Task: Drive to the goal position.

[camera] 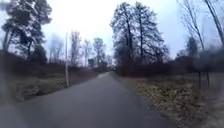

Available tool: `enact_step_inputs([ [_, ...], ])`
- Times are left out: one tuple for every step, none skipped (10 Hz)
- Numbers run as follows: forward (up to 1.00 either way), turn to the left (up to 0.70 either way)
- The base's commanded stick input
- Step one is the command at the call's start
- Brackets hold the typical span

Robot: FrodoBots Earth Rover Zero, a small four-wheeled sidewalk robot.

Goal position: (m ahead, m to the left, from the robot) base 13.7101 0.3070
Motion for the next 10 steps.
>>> enact_step_inputs([
  [0.7, 0.0],
  [0.7, 0.0],
  [0.7, 0.0],
  [0.7, 0.0],
  [0.7, 0.0],
  [0.7, 0.0],
  [0.7, 0.01],
  [0.7, 0.07],
  [0.7, 0.14],
  [0.7, 0.14],
])
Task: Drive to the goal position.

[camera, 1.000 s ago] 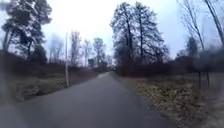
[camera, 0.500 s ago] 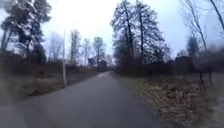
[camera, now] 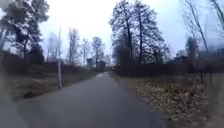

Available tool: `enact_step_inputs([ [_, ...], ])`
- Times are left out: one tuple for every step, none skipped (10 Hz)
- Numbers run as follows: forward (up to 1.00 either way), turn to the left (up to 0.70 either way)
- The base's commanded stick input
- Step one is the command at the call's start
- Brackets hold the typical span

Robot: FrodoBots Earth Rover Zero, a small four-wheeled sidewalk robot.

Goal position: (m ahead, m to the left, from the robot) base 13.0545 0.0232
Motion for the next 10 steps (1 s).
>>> enact_step_inputs([
  [0.7, 0.14],
  [0.7, 0.14],
  [0.7, 0.12],
  [0.7, 0.06],
  [0.7, 0.0],
  [0.7, 0.0],
  [0.7, 0.0],
  [0.7, 0.0],
  [0.7, 0.0],
  [0.7, 0.0],
])
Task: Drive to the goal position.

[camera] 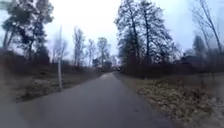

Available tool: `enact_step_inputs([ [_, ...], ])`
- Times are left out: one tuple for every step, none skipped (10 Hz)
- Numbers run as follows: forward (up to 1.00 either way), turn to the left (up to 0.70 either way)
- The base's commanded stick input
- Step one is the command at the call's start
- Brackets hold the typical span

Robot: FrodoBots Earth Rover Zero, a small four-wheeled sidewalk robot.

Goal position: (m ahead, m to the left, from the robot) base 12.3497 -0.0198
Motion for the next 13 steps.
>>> enact_step_inputs([
  [0.7, 0.0],
  [0.7, 0.0],
  [0.7, 0.0],
  [0.7, 0.0],
  [0.7, 0.0],
  [0.7, 0.0],
  [0.7, 0.02],
  [0.7, 0.09],
  [0.7, 0.14],
  [0.7, 0.14],
  [0.7, 0.14],
  [0.7, 0.14],
  [0.7, 0.13],
])
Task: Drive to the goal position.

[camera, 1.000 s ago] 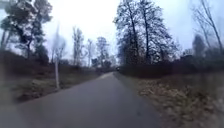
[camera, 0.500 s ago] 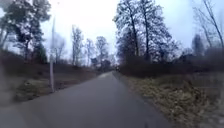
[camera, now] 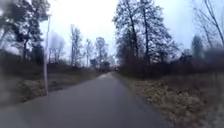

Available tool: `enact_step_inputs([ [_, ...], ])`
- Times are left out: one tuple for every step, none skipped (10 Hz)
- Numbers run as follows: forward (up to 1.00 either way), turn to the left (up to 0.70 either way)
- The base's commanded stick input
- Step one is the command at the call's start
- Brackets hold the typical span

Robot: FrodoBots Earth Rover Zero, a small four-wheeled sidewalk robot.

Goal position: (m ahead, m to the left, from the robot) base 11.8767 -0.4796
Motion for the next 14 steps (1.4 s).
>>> enact_step_inputs([
  [0.7, 0.1],
  [0.7, 0.06],
  [0.7, 0.04],
  [0.7, 0.0],
  [0.7, 0.0],
  [0.7, 0.0],
  [0.7, 0.0],
  [0.7, 0.0],
  [0.7, 0.0],
  [0.7, 0.0],
  [0.7, 0.0],
  [0.7, 0.03],
  [0.7, 0.1],
  [0.7, 0.12],
])
